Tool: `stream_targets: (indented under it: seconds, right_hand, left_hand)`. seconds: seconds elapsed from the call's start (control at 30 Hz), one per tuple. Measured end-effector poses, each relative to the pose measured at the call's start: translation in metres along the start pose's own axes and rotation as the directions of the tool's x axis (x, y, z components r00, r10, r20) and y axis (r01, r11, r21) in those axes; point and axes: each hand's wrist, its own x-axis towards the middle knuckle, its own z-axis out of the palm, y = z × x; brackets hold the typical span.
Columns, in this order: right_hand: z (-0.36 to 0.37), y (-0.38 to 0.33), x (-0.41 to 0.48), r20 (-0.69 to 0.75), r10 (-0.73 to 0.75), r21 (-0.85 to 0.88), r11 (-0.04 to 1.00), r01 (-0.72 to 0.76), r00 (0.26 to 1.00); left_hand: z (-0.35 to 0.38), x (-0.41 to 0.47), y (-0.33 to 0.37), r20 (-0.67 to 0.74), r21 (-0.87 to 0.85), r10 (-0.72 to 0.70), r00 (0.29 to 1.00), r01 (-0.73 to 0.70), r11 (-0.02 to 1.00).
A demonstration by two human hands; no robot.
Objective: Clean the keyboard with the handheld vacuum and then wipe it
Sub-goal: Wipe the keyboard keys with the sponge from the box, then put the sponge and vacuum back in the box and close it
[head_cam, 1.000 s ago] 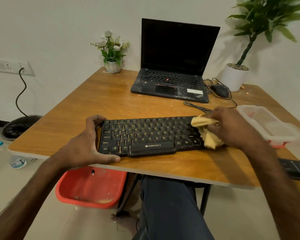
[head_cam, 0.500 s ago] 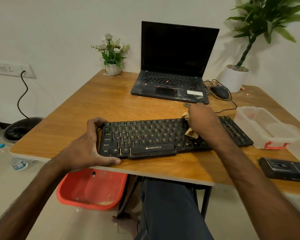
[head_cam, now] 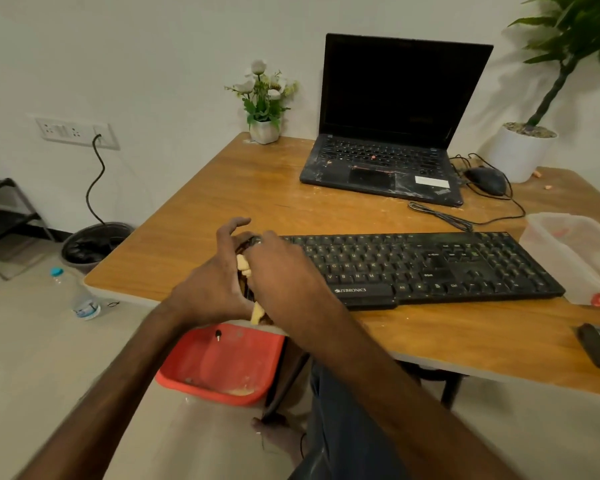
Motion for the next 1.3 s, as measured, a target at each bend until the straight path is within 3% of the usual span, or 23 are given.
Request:
stream_targets:
  seconds: [0.17, 0.23, 0.33, 0.43, 0.57, 0.73, 0.83, 0.9, 0.93, 1.0, 1.07, 1.2, 1.3]
  right_hand:
    - [-0.021, 0.034, -0.049, 0.101, 0.1, 0.25, 0.96, -0.122, 0.99]
    - [-0.035, 0.062, -0.068, -0.004, 0.241, 0.331, 0.916, -0.226, 0.971]
    - [-0.045, 0.113, -0.087, -0.211, 0.503, 0.276, 0.853, -0.443, 0.838]
    - [-0.031, 0.138, -0.098, -0.212, 0.65, 0.248, 0.758, -0.603, 0.73]
    - [-0.004, 0.112, -0.09, -0.231, 0.601, 0.346, 0.785, -0.513, 0.765]
    - [0.016, 0.034, -0.064, -0.135, 0.369, 0.522, 0.815, -0.25, 0.92]
    - [0.011, 0.027, -0.055, -0.157, 0.314, 0.584, 0.794, -0.168, 0.936]
    - [0.003, 0.044, -0.056, -0.145, 0.356, 0.731, 0.667, -0.143, 0.923]
    - [0.001, 0.055, -0.058, -0.111, 0.396, 0.828, 0.544, -0.135, 0.912]
    - [-0.003, 0.073, -0.064, 0.023, 0.438, 0.975, 0.19, -0.117, 0.899]
    - [-0.004, 0.086, -0.069, 0.101, 0.404, 0.995, -0.061, -0.084, 0.909]
    - [0.002, 0.099, -0.082, 0.082, 0.321, 0.959, -0.283, 0.012, 0.944]
    - [0.001, 0.103, -0.091, 0.017, 0.321, 0.962, -0.262, 0.072, 0.947]
  left_hand:
    - [-0.002, 0.003, -0.004, 0.039, -0.034, -0.031, 0.999, 0.032, 0.999]
    - [-0.002, 0.003, -0.002, 0.051, -0.065, -0.04, 0.998, 0.043, 0.997]
    - [-0.002, 0.003, -0.001, 0.057, -0.061, -0.041, 0.998, 0.044, 0.997]
    - [-0.001, 0.003, 0.0, 0.059, -0.055, -0.036, 0.998, 0.039, 0.998]
    - [0.0, 0.004, 0.001, 0.045, -0.022, -0.025, 0.999, 0.026, 0.999]
    - [0.0, 0.004, 0.002, 0.037, -0.032, -0.032, 0.999, 0.033, 0.999]
    - [-0.001, 0.001, 0.003, 0.055, -0.039, -0.027, 0.998, 0.029, 0.999]
    - [-0.004, -0.001, 0.003, 0.071, -0.053, -0.042, 0.997, 0.045, 0.998]
    - [-0.005, -0.002, 0.004, 0.084, -0.078, -0.049, 0.995, 0.056, 0.995]
    - [-0.005, -0.007, 0.012, 0.099, -0.178, -0.058, 0.993, 0.075, 0.981]
    - [0.0, -0.015, 0.032, 0.038, -0.245, -0.047, 0.998, 0.055, 0.968]
    - [0.022, -0.023, 0.077, -0.268, -0.261, -0.042, 0.963, -0.03, 0.965]
    - [0.044, -0.014, 0.109, -0.367, -0.296, -0.099, 0.925, -0.015, 0.955]
